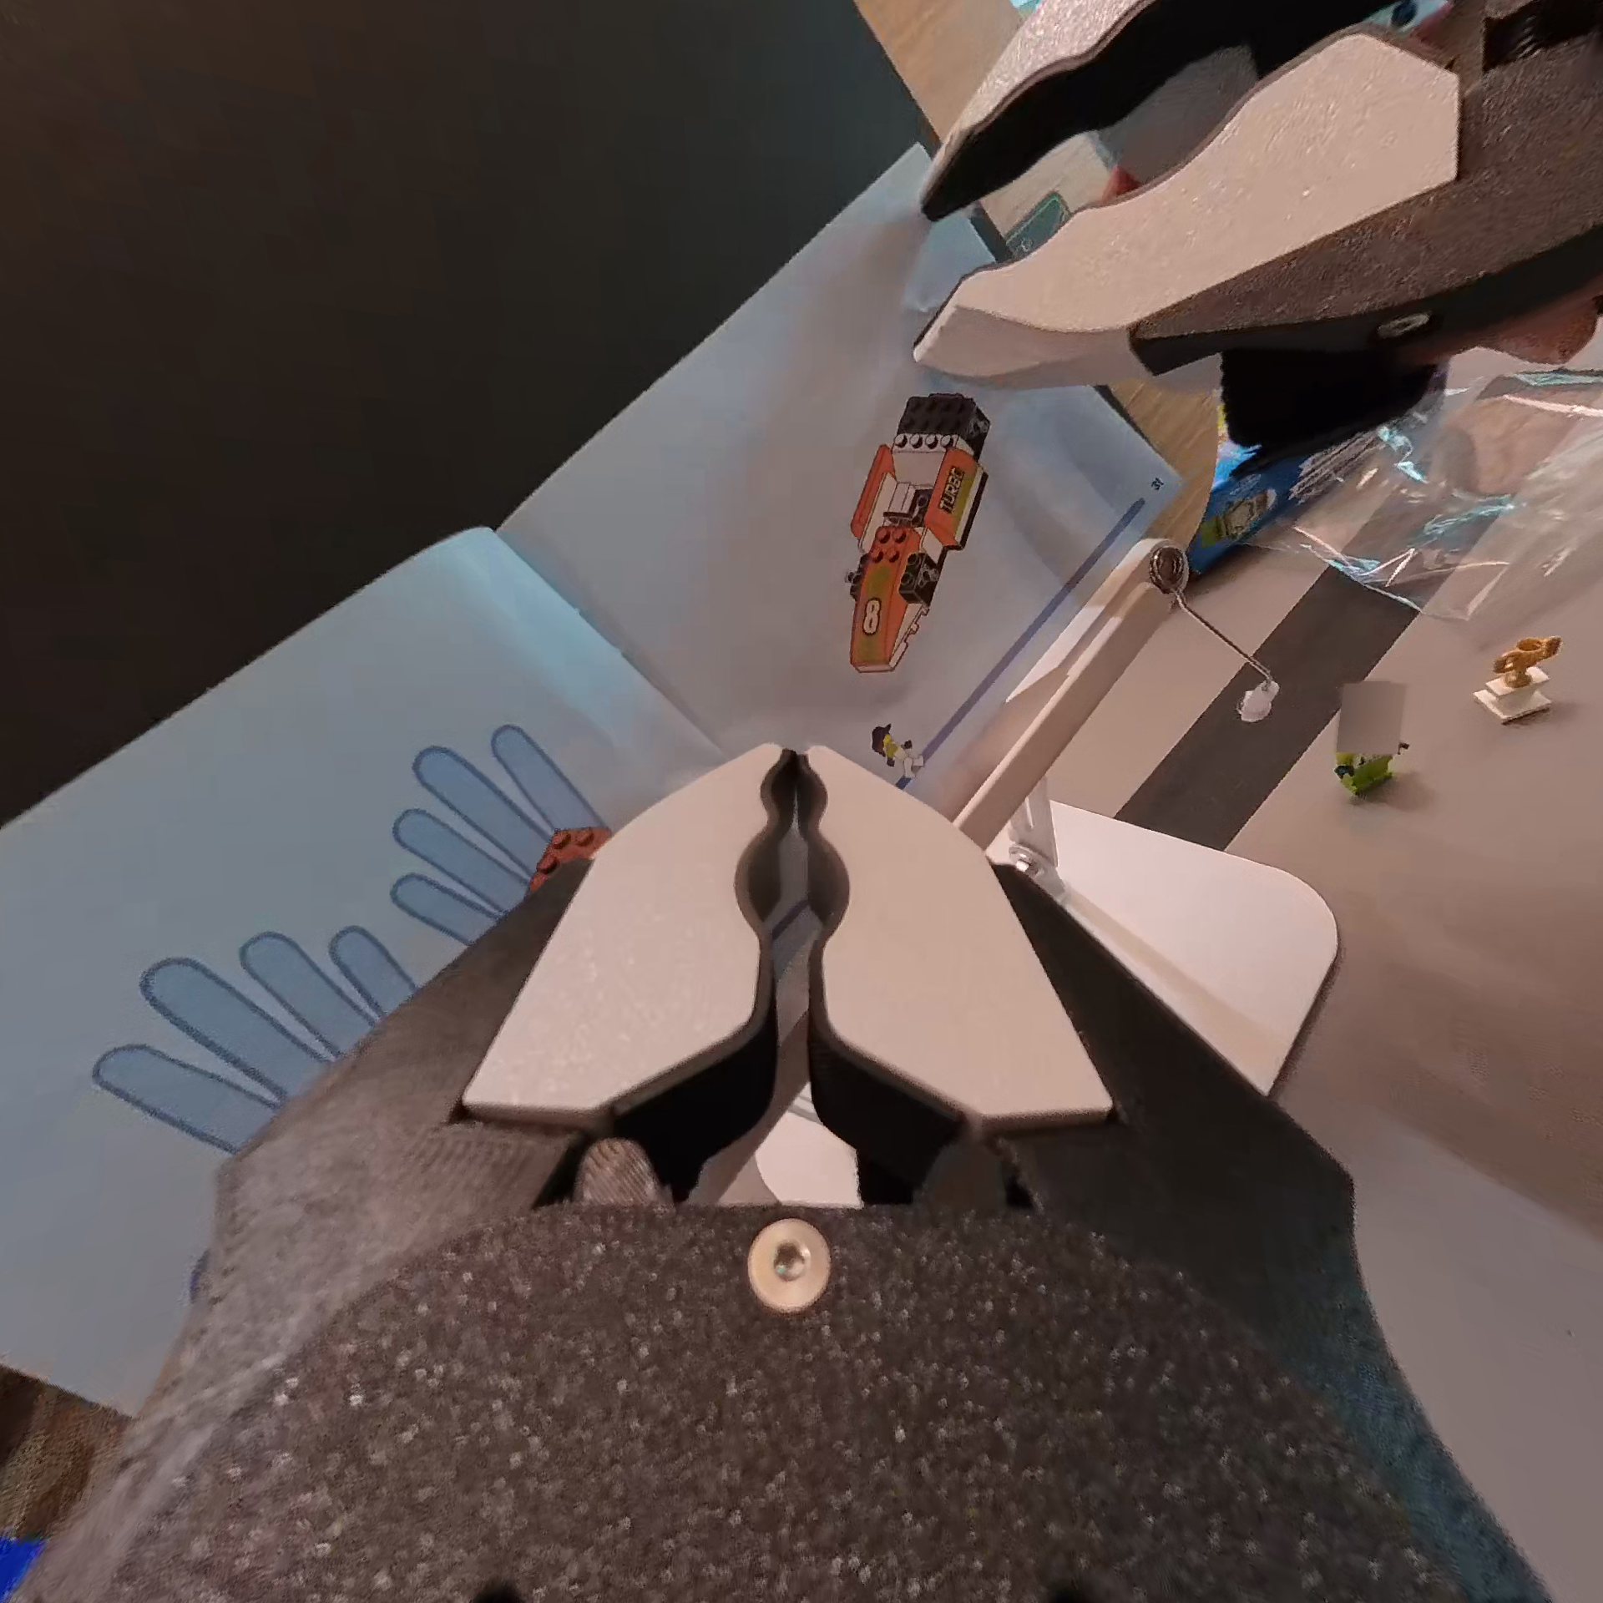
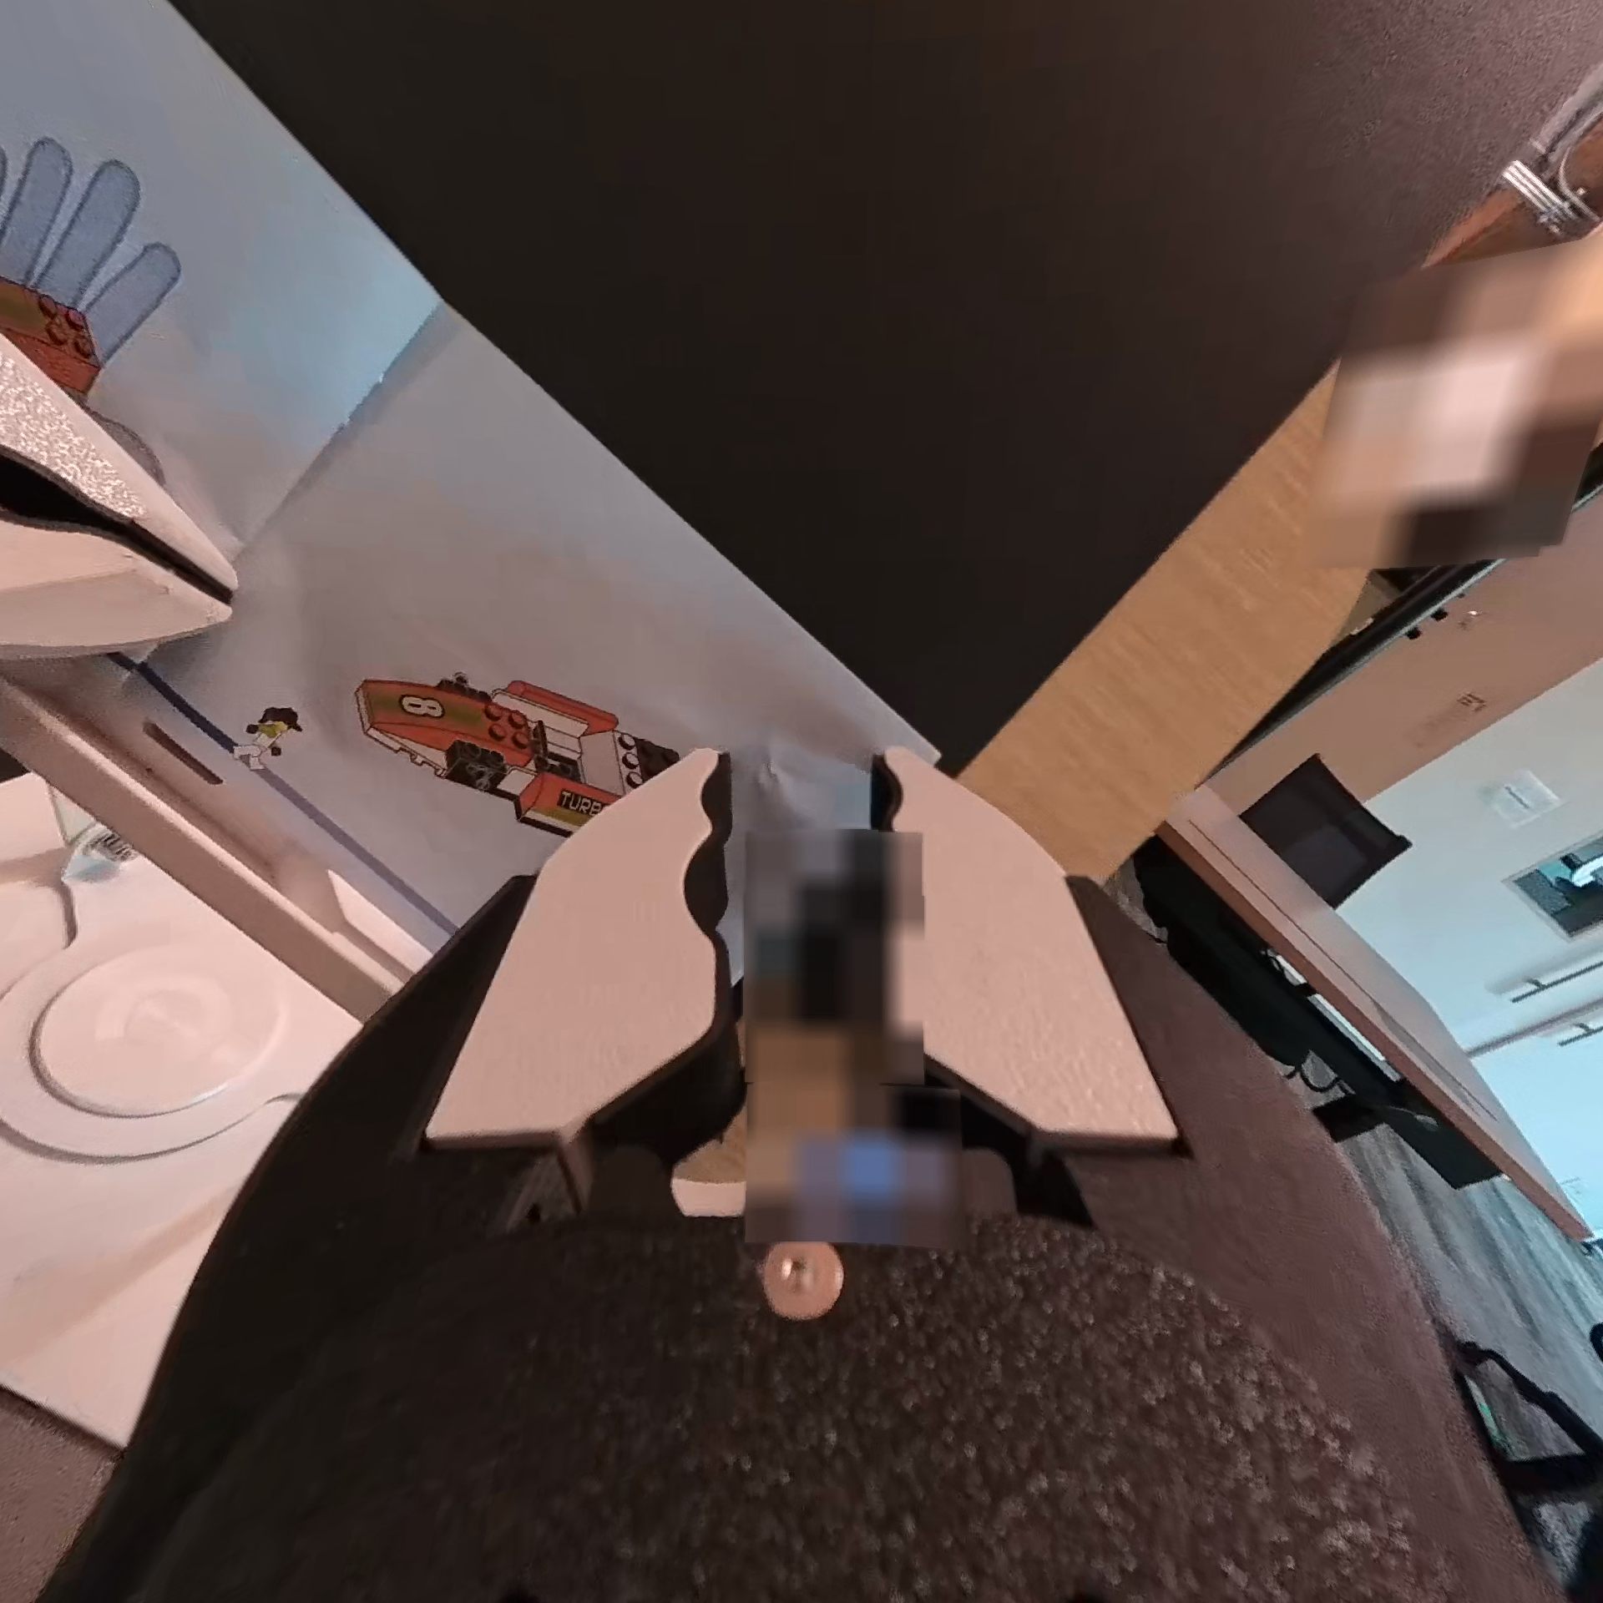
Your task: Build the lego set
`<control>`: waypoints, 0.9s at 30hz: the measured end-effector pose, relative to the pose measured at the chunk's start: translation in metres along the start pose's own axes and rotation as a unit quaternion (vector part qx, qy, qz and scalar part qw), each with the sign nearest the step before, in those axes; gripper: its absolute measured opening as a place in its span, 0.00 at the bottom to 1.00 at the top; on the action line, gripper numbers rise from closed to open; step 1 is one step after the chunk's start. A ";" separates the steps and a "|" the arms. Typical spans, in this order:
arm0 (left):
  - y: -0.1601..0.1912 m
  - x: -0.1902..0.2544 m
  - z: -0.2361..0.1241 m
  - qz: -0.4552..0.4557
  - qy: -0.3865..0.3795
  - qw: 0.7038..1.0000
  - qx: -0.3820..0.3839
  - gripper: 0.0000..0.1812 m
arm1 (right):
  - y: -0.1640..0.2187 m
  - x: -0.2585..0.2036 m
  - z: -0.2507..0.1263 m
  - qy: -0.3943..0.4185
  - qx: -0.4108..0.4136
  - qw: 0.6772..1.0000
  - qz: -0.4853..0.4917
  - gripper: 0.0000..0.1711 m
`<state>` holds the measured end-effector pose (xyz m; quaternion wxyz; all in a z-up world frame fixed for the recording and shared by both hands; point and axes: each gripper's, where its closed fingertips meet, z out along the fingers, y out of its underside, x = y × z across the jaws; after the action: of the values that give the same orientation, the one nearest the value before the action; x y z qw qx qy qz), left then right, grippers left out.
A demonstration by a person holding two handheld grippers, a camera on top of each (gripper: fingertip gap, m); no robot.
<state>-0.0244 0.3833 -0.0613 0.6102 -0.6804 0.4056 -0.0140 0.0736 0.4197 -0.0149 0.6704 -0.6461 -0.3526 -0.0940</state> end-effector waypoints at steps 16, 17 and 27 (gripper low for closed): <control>0.004 0.002 0.000 0.004 0.004 1.000 -0.002 0.00 | -0.003 0.008 0.004 -0.013 0.006 1.000 0.013 0.23; 0.004 0.002 0.001 0.004 0.004 1.000 -0.003 0.00 | -0.003 0.008 0.004 -0.011 0.006 1.000 0.014 0.22; 0.003 0.002 -0.001 0.005 0.003 1.000 -0.004 0.00 | -0.002 0.005 0.003 0.016 0.007 1.000 -0.007 0.00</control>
<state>-0.0254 0.3820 -0.0647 0.6064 -0.6805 0.4111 -0.0115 0.0750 0.4241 -0.0100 0.6799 -0.6371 -0.3471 -0.1067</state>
